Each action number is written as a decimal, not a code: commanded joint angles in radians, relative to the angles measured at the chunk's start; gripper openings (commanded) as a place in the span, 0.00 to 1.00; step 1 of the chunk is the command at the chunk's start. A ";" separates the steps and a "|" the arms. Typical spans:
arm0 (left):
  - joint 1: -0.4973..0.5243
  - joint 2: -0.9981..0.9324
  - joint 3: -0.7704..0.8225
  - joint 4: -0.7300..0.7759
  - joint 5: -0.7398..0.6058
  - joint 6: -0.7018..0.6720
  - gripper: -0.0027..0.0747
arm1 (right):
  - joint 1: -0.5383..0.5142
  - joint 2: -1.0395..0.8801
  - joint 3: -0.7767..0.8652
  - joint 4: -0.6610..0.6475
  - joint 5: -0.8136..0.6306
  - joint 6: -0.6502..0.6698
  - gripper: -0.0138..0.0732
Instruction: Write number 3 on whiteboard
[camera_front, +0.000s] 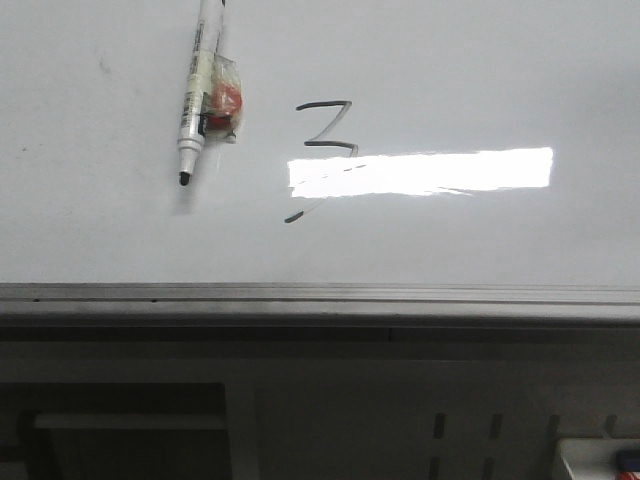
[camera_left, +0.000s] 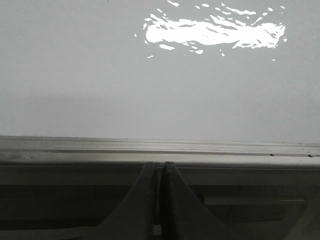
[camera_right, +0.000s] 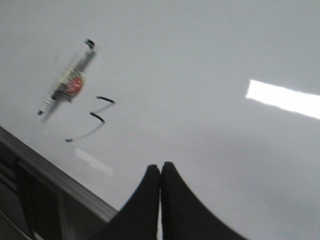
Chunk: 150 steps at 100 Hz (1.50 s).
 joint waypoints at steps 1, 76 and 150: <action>0.003 -0.025 0.035 -0.009 -0.039 -0.009 0.01 | -0.048 0.001 0.013 -0.058 -0.028 0.049 0.11; 0.003 -0.025 0.035 -0.009 -0.039 -0.009 0.01 | -1.003 -0.018 0.458 0.781 -0.648 -0.543 0.11; 0.003 -0.025 0.035 -0.009 -0.040 -0.009 0.01 | -1.020 -0.227 0.458 0.781 -0.371 -0.553 0.11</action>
